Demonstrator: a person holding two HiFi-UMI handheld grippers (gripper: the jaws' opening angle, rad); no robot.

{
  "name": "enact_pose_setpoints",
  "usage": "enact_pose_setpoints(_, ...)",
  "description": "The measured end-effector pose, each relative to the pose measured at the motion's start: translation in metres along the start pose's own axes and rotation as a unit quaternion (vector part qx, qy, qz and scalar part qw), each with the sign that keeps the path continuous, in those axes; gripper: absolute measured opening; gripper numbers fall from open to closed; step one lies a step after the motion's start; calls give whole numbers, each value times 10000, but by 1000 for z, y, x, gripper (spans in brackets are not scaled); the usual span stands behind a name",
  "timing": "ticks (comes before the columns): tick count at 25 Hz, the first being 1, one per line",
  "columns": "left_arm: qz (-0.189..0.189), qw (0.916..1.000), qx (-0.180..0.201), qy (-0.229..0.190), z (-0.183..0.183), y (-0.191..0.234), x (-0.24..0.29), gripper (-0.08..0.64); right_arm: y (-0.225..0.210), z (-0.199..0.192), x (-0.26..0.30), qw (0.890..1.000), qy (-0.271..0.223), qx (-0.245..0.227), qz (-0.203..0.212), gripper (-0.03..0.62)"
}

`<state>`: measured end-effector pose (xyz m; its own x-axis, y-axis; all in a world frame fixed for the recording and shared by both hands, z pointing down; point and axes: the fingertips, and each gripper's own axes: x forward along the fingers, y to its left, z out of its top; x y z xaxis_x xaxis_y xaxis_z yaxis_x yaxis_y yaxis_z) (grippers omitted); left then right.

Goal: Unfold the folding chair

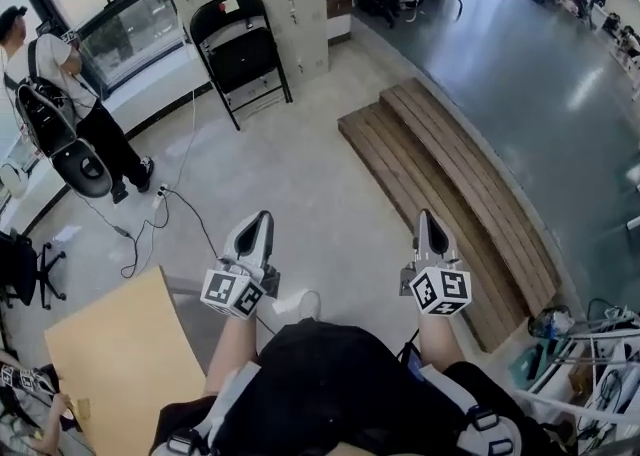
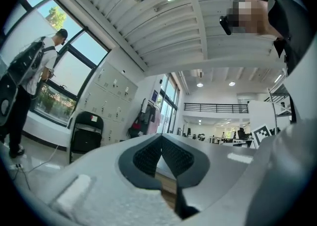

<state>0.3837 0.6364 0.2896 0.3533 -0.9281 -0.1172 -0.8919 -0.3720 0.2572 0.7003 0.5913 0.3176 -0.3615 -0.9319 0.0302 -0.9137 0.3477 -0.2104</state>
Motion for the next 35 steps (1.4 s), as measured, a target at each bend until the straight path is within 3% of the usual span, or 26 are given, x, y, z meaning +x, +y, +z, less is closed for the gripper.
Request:
enact_pose_setpoints(5, 490, 9985, -94, -216, 7, 45, -21, 5, 39, 1, 41, 9989, 77, -132, 441, 6)
enact_pose_setpoints(14, 653, 9965, -56, -512, 34, 112, -23, 5, 83, 9, 100, 9981, -9, -185, 583, 6)
enact_pose_setpoints(19, 931, 9936, 9, -638, 55, 167, -34, 4, 132, 13, 145, 9961, -58, -159, 866, 6)
enact_pose_setpoints(29, 1535, 9847, 90, -821, 61, 254, -65, 4, 213, -19, 221, 9885, 135, 8, 1509, 6)
enact_pose_setpoints(35, 1785, 9809, 179, -748, 56, 280, -71, 5, 236, -35, 258, 9838, 378, 107, 1750, 6)
